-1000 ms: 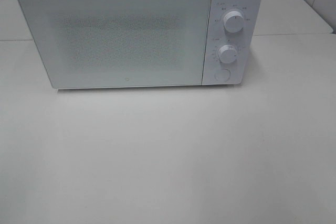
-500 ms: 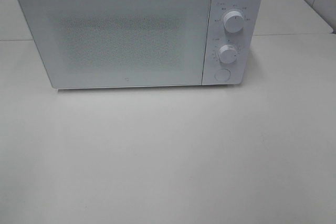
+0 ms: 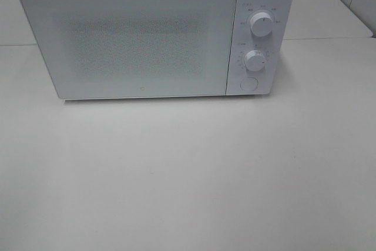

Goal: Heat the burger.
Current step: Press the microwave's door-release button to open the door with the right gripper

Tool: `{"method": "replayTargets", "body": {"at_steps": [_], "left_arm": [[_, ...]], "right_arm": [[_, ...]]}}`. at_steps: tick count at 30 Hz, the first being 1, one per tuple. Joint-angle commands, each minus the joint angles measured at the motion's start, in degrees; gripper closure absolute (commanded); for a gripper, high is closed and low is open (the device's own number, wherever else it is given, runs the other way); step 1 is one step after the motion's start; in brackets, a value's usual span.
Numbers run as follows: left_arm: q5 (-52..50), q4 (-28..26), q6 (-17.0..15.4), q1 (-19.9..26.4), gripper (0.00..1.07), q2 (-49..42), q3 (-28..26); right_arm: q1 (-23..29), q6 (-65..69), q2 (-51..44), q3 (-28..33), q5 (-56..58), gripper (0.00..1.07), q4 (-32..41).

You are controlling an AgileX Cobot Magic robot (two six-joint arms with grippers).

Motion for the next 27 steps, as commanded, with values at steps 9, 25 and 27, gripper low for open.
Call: {"method": "replayTargets", "body": {"at_steps": [9,25,27], "left_arm": [[-0.8,-0.2,-0.5,-0.4,1.06,-1.3,0.2],[-0.8,-0.2,-0.6,-0.4,1.06,-1.3,0.2],[-0.8,-0.2,-0.6,-0.4,1.06,-1.3,0.2]], "right_arm": [[0.0,-0.5,-1.2,0.1,0.1,0.45,-0.1],[0.0,-0.5,-1.2,0.1,0.1,0.45,-0.1],[0.0,-0.5,-1.2,0.1,0.1,0.45,-0.1]]}}
